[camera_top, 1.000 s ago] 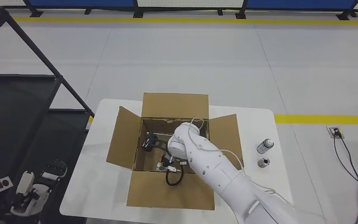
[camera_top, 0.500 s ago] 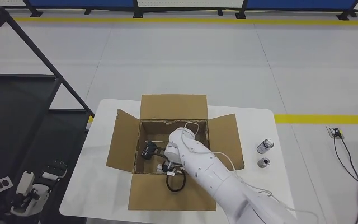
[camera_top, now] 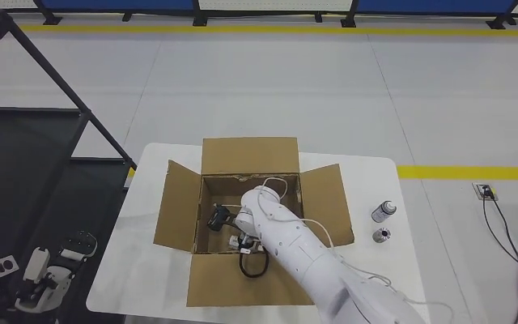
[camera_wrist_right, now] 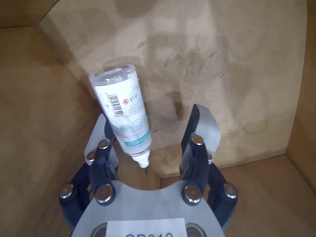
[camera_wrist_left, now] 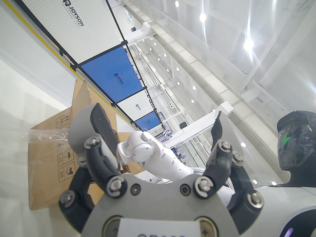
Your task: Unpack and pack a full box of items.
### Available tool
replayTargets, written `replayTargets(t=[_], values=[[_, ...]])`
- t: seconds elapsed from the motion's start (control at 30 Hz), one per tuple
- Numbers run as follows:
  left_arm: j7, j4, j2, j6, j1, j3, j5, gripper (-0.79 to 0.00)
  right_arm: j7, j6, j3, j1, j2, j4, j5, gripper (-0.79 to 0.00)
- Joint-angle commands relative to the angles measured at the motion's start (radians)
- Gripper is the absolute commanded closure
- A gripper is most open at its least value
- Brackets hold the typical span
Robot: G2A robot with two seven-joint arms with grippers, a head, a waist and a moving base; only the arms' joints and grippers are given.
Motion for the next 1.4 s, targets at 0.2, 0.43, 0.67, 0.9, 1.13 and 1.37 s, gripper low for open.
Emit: replayTargets(t=[0.2, 0.43, 0.67, 0.9, 1.13, 1.37], values=[[0.000, 0.000, 0.000, 0.000, 0.000, 0.000, 0.000, -0.785, -0.029, -0.031, 0.003, 0.014, -0.015, 0.057, 0.007, -0.391], [0.000, 0.000, 0.000, 0.000, 0.000, 0.000, 0.000, -0.785, -0.045, -0.053, 0.007, 0.020, -0.021, 0.087, 0.009, -0.012], [0.000, 0.000, 0.000, 0.000, 0.000, 0.000, 0.000, -0.785, -0.094, -0.096, 0.010, 0.033, -0.016, 0.096, 0.002, 0.000], [0.000, 0.000, 0.000, 0.000, 0.000, 0.000, 0.000, -0.785, -0.227, -0.144, 0.026, 0.054, 0.011, 0.108, 0.001, 0.000], [0.000, 0.000, 0.000, 0.000, 0.000, 0.000, 0.000, -0.785, -0.406, -0.243, 0.036, 0.065, 0.057, 0.099, -0.026, 0.000], [0.000, 0.000, 0.000, 0.000, 0.000, 0.000, 0.000, -0.785, -0.622, -0.240, 0.031, 0.032, 0.114, 0.035, -0.108, 0.000]])
